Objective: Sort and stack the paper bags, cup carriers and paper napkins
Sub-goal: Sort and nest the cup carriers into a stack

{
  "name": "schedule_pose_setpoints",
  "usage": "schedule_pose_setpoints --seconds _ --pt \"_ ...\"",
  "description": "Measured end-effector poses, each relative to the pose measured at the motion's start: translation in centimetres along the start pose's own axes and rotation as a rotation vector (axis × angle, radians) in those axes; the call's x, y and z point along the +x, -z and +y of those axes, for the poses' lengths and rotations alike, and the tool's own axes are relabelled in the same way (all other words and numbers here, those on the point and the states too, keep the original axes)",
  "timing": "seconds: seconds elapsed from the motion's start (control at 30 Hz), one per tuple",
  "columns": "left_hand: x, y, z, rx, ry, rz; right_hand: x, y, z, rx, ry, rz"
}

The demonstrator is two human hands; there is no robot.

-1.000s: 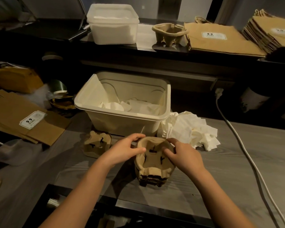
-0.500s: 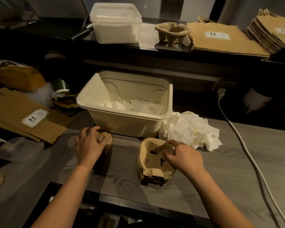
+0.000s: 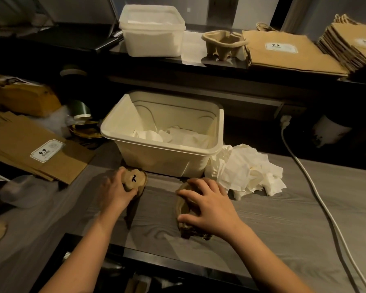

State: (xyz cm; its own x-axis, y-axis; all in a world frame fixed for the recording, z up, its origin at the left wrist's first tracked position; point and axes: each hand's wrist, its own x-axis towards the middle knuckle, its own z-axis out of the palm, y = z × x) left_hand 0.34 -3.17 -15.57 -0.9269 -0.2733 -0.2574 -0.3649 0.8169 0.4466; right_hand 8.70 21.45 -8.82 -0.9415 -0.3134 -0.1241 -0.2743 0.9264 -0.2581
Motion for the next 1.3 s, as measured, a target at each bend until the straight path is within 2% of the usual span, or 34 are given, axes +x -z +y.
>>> schedule_pose_setpoints --seconds 0.1,0.23,0.4,0.5,0.57,0.73,0.87,1.07,1.17,1.3 --pt "0.2 0.6 0.0 -0.071 -0.012 -0.054 0.1 0.0 0.2 -0.010 0.010 -0.001" --pt "-0.9 2.6 1.5 -0.365 -0.045 -0.190 0.1 0.1 0.1 0.031 0.006 0.027" --pt "-3.1 5.7 3.6 -0.989 0.153 -0.627 0.4 0.2 0.4 0.174 -0.022 0.155" --pt "-3.7 6.1 3.8 -1.230 0.193 -0.727 0.6 0.7 0.7 0.290 -0.040 0.273" --pt "-4.3 6.1 4.1 -1.308 0.185 -0.763 0.7 1.3 0.7 0.388 -0.060 0.299" --pt "-5.8 6.2 5.7 -1.291 0.065 -0.855 0.9 2.5 0.3 0.696 -0.089 0.323" --pt "-6.5 5.9 7.0 -1.114 -0.095 -0.913 0.8 4.1 -0.4 0.879 -0.071 0.346" --pt "-7.1 5.9 9.2 -0.911 -0.208 -0.885 0.5 5.2 1.2 0.718 -0.195 0.458" --pt "-7.3 5.7 9.6 -0.715 -0.244 -0.816 0.4 4.7 2.3 0.684 -0.300 0.409" --pt "-7.6 4.7 9.7 -0.464 -0.327 -0.765 0.2 3.6 2.8 0.607 -0.339 0.277"
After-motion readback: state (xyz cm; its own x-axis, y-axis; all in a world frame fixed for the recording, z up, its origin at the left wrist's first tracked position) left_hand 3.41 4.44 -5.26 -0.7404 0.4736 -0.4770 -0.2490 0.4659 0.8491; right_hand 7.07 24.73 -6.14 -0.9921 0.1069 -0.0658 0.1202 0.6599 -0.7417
